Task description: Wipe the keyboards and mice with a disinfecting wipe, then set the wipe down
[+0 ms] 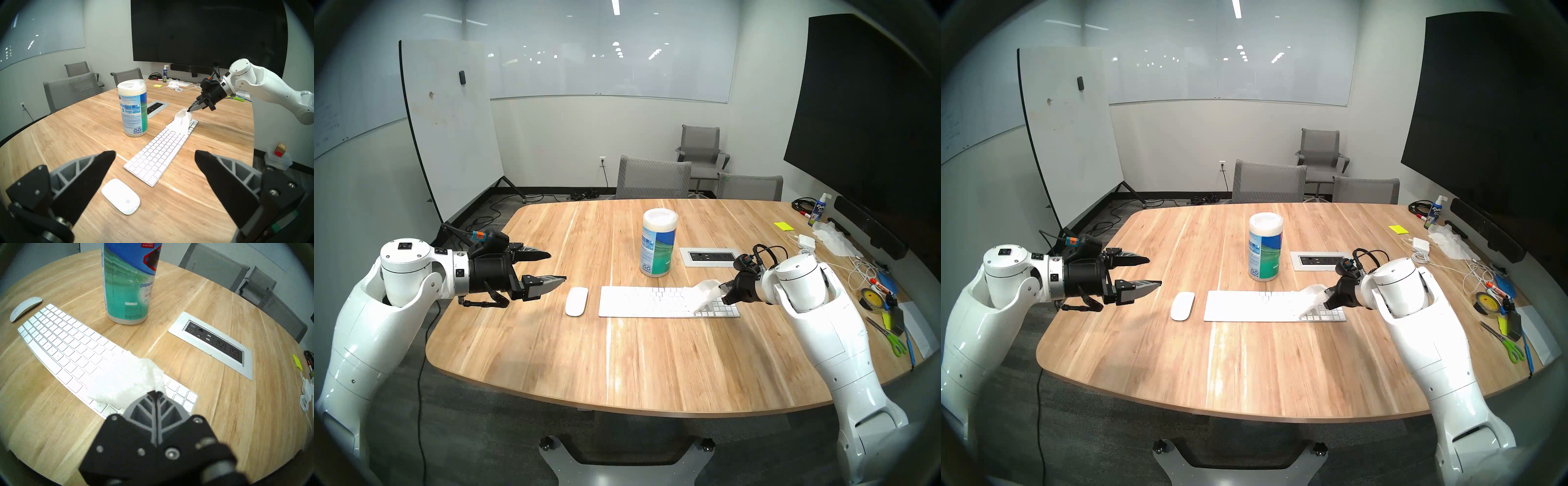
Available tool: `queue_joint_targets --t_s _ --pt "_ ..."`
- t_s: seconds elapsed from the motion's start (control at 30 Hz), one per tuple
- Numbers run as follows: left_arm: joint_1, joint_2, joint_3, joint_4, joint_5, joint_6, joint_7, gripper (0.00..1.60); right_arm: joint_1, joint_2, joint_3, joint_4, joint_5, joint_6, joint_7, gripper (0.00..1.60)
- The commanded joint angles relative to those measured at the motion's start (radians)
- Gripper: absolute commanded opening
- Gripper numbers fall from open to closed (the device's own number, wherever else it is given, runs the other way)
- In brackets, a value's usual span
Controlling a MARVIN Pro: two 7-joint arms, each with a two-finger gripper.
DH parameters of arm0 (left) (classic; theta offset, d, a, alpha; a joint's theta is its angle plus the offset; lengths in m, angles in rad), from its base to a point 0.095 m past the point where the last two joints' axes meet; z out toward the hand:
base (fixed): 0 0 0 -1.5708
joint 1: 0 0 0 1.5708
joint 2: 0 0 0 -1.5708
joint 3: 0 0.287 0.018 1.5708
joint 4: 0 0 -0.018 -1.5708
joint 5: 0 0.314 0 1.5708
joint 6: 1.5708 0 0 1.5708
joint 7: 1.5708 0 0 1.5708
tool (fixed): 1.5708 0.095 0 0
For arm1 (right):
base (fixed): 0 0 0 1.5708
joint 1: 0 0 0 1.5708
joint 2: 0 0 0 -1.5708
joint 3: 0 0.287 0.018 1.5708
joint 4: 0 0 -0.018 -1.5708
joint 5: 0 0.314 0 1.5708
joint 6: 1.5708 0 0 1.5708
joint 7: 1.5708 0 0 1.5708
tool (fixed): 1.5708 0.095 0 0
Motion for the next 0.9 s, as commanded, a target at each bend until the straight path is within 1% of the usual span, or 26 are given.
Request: queue_joint_targets --t_s 0.0,0.13,0.33,0.87 --pt "-0.002 0.002 -0.009 -0.007 -0.003 -0.001 -0.002 1.6 0.03 0.003 -0.016 0.047 -0.027 -0.059 -0.023 0.0" --pt "-0.002 0.002 -0.009 -0.007 -0.003 -0.001 -0.002 1.6 0.032 -0.002 -0.023 0.081 -0.038 -0.085 -0.026 0.0" --pt "-0.002 0.002 -0.009 -0.007 -0.003 -0.001 -0.002 1.6 0.026 0.0 -0.031 0.096 -0.047 -0.102 -0.029 0.0" --pt "-0.002 0.002 -0.009 -0.008 -0.003 -0.001 -0.002 1.6 0.022 0.005 -0.027 0.102 -0.051 -0.11 -0.02 0.0"
